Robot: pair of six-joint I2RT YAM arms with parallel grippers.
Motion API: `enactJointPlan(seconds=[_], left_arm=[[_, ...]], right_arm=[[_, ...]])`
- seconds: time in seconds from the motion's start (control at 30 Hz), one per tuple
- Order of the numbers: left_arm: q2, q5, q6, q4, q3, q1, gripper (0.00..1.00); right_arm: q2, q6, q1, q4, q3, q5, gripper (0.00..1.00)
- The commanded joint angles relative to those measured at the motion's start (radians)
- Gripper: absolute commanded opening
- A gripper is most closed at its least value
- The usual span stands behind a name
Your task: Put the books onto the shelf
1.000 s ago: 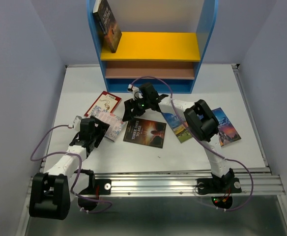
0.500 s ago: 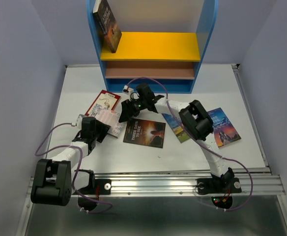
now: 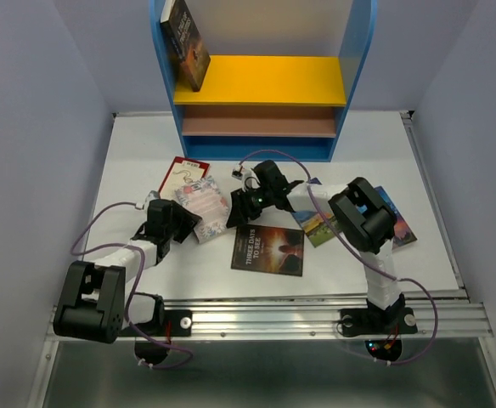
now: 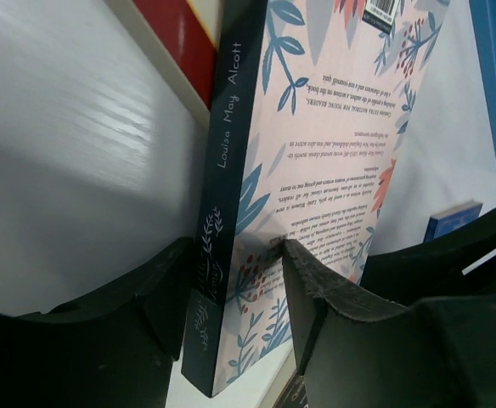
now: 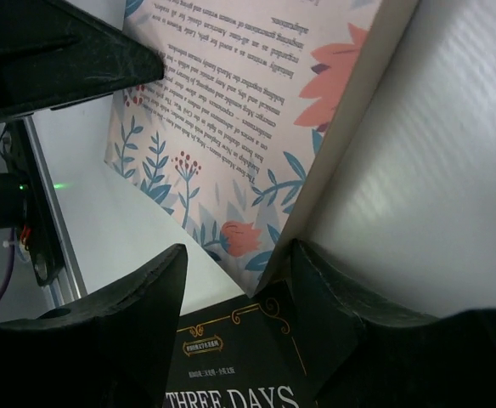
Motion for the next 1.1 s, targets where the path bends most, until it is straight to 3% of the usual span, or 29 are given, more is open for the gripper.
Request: enactJointPlan(seconds=[0.0, 0.1, 0.17, 0.4, 0.53, 0.7, 0.87, 1.07], left_arm=[[0.053, 0.112, 0.046, 0.028, 0.053, -0.091, 0.54], [0.093, 0.124, 0.048, 0.012, 0.084, -0.163, 0.53], [0.090, 0.127, 0.033, 0.012, 0.084, -0.171, 0.58], [-0.008, 0.014, 0.040, -0.069, 0.104, -0.169, 0.89], [-0.008, -0.046, 0.065, -0.114, 0.144, -0.135, 0.95], [0.040, -0.022, 0.088, -0.065, 0.150, -0.075, 0.95], [0.090, 0.035, 0.174, -0.069, 0.188, -0.069, 0.98], [0.133, 0.123, 0.171, -0.019, 0.133, -0.069, 0.98]], right_arm=[[-0.137, 0.044, 0.038, -0.042, -0.182, 0.085, 0.58], [-0.197, 0.097, 0.038, -0.043, -0.224, 0.178, 0.60], [-0.219, 0.142, 0.038, -0.059, -0.229, 0.295, 0.63], [-0.253, 0.188, 0.038, -0.111, -0.174, 0.571, 0.68], [-0.184, 0.177, 0.038, -0.143, -0.076, 0.585, 0.70], [-0.093, 0.168, 0.028, -0.181, 0.013, 0.573, 0.70], [-0.087, 0.168, 0.028, -0.198, 0.017, 0.538, 0.72], [-0.107, 0.182, 0.019, -0.209, -0.026, 0.477, 0.74]])
